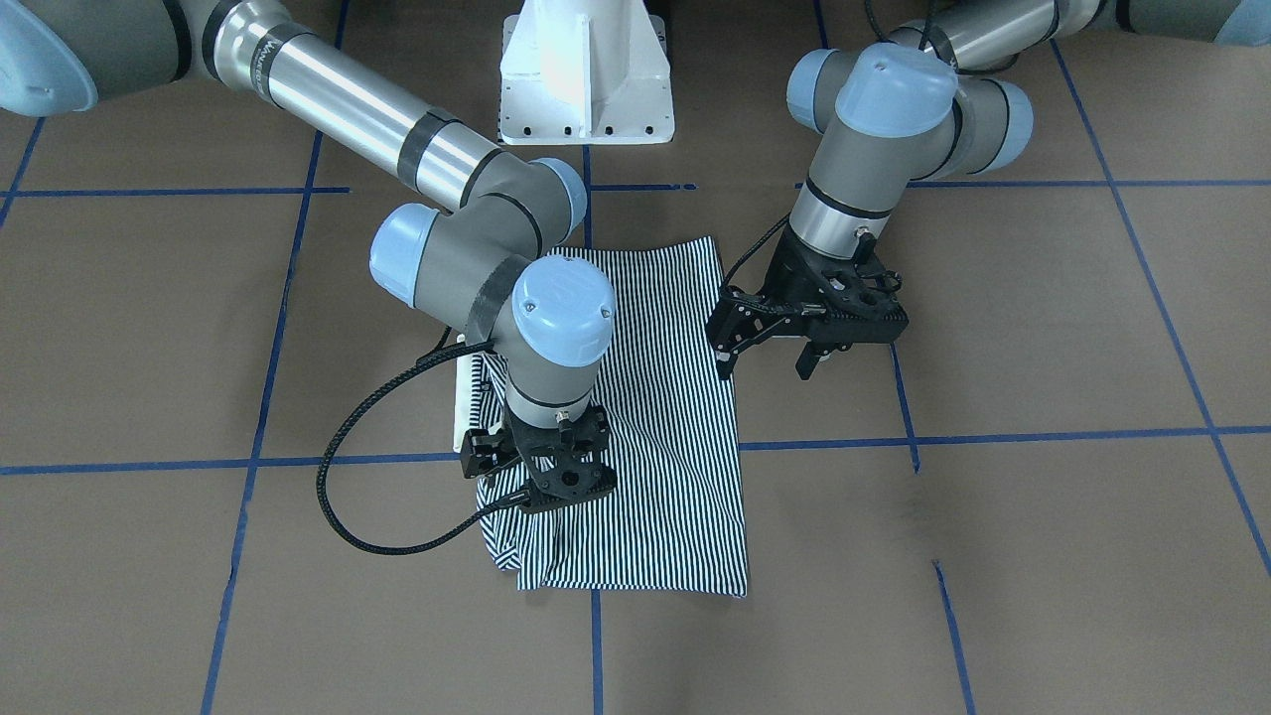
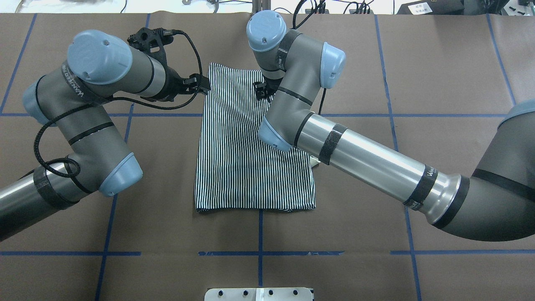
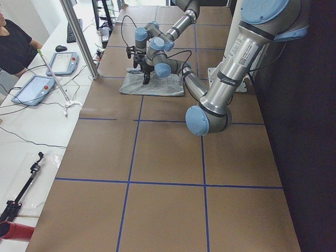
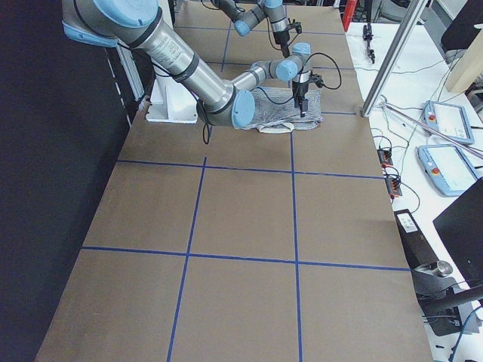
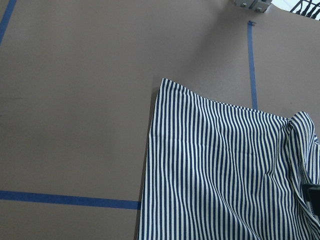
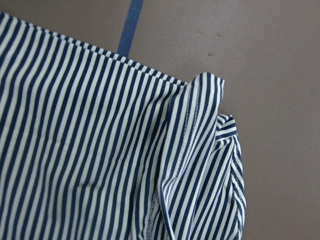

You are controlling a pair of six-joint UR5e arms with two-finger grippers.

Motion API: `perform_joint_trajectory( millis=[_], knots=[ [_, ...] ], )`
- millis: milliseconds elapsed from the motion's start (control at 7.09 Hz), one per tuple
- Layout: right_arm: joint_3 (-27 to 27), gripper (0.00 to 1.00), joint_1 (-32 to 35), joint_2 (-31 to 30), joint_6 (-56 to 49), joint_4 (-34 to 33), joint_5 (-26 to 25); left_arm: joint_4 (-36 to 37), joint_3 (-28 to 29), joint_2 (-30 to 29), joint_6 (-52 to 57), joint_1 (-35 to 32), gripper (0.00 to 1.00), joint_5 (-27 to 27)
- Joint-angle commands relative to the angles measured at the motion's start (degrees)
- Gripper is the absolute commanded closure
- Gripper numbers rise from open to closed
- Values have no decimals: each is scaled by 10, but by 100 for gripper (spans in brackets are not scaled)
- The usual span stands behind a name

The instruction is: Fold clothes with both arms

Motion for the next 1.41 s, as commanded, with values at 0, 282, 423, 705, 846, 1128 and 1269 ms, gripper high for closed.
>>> perform_joint_trajectory(
  millis=[0, 282, 423, 705, 846, 1128, 1269],
  knots=[
    [-8, 0, -10, -9, -13, 1, -5, -1, 0, 0, 0, -1, 0, 0],
    [-9, 0, -8, -15, -32, 0, -6, -1, 0, 0, 0, -1, 0, 0],
    [-9, 0, -6, -18, -34, 0, -7, -1, 0, 0, -1, -1, 0, 0],
    [-10, 0, 21, -25, -68, -2, -6, -1, 0, 0, -1, 0, 0, 0],
    [-8, 0, 49, -40, -105, 0, -4, -1, 0, -1, -2, 0, 0, 0],
    [-1, 0, 101, -65, -176, 3, 5, 0, -1, -2, -2, 0, 0, 0],
    [-1, 0, 108, -48, -172, 3, 22, 0, -1, -2, -2, 0, 0, 0]
  ],
)
